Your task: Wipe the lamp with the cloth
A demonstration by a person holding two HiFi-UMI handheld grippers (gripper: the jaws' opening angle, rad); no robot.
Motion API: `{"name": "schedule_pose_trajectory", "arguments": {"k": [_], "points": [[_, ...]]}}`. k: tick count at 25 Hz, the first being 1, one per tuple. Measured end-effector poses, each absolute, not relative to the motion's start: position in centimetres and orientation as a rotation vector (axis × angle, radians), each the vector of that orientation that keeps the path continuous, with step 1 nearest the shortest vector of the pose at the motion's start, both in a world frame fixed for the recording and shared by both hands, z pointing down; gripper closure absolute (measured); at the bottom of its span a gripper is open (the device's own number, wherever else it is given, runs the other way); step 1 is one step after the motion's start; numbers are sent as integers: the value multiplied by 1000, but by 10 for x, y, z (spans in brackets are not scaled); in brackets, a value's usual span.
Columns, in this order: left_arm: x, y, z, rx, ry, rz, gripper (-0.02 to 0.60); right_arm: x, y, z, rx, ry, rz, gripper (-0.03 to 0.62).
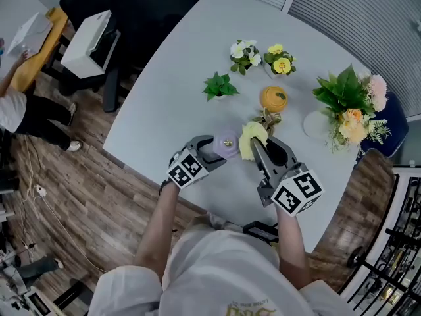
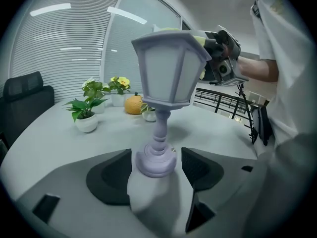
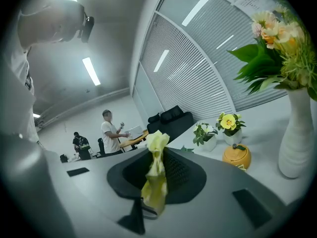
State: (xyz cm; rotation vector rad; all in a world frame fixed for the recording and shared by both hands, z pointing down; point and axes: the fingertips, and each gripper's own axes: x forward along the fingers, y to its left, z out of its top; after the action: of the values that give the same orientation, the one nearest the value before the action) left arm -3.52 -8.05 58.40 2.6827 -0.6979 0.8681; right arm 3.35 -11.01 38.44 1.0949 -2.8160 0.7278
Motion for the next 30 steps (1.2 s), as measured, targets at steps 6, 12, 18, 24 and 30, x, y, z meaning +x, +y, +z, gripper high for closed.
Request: {"name": "schedule_pose_trajectory", "arguments": {"k": [6, 12, 18, 24, 30], "points": [[-30, -83, 589, 2716, -631, 892, 285, 26, -112, 388, 1039, -2824, 739, 525], [-31, -84, 600, 2726, -600, 1002, 288, 19, -116, 395, 1026, -2794, 732, 525], [-31, -84, 599, 2730, -601, 1018, 298, 11, -116, 401, 1003, -2766, 698, 525], [-31, -84, 599, 2736, -601, 1018, 302, 9, -118, 408, 999, -2739, 686, 525], [-31, -83, 599, 2730, -595, 1020, 304, 9, -113, 409, 994, -2725, 660, 526]]}}
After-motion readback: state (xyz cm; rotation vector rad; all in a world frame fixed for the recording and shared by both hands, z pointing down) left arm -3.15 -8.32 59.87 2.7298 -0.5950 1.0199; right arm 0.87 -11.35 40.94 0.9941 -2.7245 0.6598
